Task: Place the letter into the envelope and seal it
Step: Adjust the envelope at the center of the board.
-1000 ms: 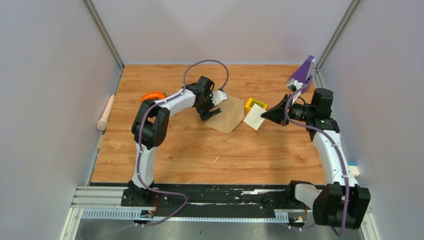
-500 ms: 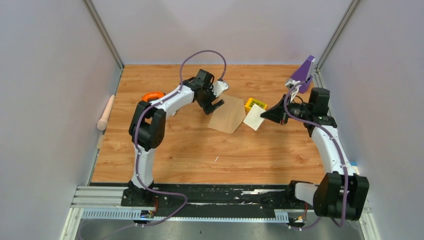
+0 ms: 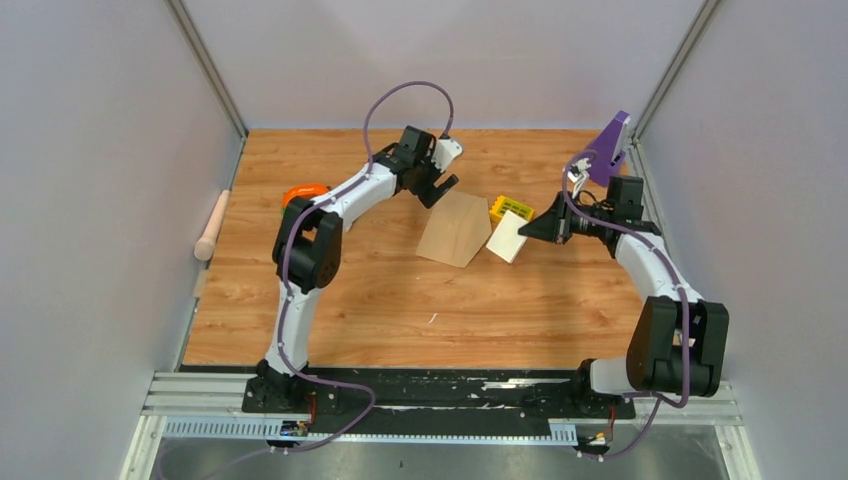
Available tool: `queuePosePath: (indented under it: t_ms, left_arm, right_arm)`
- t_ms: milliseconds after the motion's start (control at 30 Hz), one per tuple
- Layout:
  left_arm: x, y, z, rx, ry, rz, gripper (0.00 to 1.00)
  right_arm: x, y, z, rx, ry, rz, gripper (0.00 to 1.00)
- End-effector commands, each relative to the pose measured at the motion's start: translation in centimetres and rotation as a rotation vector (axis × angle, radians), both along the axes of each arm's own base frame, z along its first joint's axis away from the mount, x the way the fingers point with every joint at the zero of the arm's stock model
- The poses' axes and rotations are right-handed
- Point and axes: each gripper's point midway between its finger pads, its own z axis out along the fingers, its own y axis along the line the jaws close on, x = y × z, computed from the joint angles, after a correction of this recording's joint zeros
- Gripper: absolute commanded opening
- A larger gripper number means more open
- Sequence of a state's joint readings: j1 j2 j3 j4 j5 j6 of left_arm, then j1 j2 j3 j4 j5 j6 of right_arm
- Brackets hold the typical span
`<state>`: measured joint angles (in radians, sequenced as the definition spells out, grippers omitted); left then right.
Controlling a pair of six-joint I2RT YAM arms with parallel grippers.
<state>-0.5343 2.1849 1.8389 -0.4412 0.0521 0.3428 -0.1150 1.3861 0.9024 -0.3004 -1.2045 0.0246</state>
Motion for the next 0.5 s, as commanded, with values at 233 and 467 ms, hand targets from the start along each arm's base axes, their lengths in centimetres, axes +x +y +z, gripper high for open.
queuePosePath:
  t_ms: [233,467]
  left_arm:
    - [-3.8,-6.3,2.4,-0.08,-0.015,-0.129,1.0]
    - [-3.7,-8.0,-0.6,0.03,-0.005,-0.083,1.0]
  right_arm:
    - [-0.4,-1.4,6.4,-0.071,-0.286,-0.052,0.0]
    - [-0.9,-3.2,7.9,-0.079,-0.343,-0.108,0.0]
